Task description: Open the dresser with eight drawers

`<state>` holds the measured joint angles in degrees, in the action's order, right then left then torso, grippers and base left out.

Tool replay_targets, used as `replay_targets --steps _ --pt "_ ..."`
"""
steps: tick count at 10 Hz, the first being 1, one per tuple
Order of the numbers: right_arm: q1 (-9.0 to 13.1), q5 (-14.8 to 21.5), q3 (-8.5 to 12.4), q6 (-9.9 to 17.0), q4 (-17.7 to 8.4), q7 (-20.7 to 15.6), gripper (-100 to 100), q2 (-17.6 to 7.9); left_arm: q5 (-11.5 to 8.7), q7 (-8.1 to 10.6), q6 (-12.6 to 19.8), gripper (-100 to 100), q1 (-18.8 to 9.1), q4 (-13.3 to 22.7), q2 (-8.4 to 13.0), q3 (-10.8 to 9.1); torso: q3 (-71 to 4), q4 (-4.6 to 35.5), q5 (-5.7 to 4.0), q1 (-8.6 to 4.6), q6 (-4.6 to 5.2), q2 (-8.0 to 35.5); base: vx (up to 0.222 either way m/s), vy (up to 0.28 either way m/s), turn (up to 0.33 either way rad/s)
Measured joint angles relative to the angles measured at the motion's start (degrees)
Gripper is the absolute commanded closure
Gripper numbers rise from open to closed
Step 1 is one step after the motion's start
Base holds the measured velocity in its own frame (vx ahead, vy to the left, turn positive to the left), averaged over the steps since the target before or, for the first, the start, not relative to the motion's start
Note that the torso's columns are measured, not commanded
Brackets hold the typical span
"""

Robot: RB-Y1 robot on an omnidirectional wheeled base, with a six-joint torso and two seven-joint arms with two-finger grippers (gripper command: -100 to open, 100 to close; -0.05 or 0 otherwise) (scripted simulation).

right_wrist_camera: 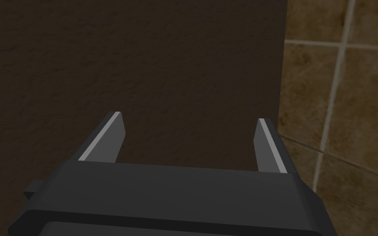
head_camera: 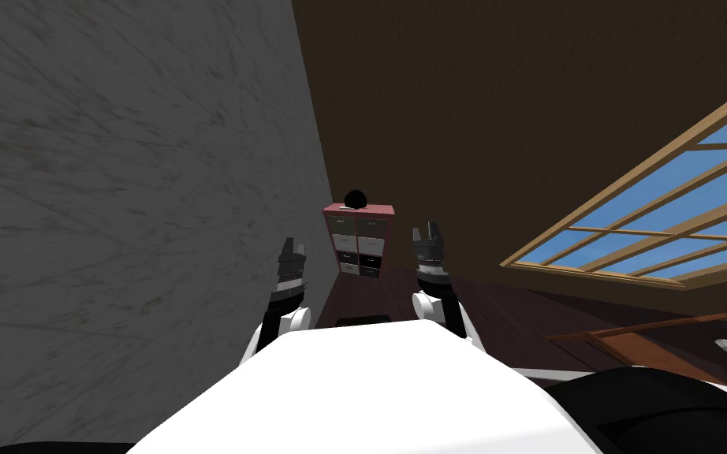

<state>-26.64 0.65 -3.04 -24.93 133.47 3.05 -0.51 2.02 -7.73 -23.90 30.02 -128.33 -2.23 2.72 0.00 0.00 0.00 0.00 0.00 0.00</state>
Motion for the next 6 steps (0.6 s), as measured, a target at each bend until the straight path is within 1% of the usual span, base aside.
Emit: replay_targets --steps 1,2,6 --pt "0.0 0.0 0.0 0.0 0.0 0.0 0 0.0 0.0 0.0 0.0 0 0.0 0.0 0.0 0.0 -4.7 2.3 0.0 0.0 0.0 2.3 0.0 0.0 0.0" --pt "0.0 0.0 0.0 0.0 0.0 0.0 0 0.0 0.0 0.0 0.0 0 0.0 0.0 0.0 0.0 -12.0 6.0 0.0 0.0 0.0 6.0 0.0 0.0 0.0" --pt "0.0 0.0 0.0 0.0 0.0 0.0 0 0.0 0.0 0.0 0.0 0 0.0 0.0 0.0 0.0 -45.4 22.7 0.0 0.0 0.0 22.7 0.0 0.0 0.0"
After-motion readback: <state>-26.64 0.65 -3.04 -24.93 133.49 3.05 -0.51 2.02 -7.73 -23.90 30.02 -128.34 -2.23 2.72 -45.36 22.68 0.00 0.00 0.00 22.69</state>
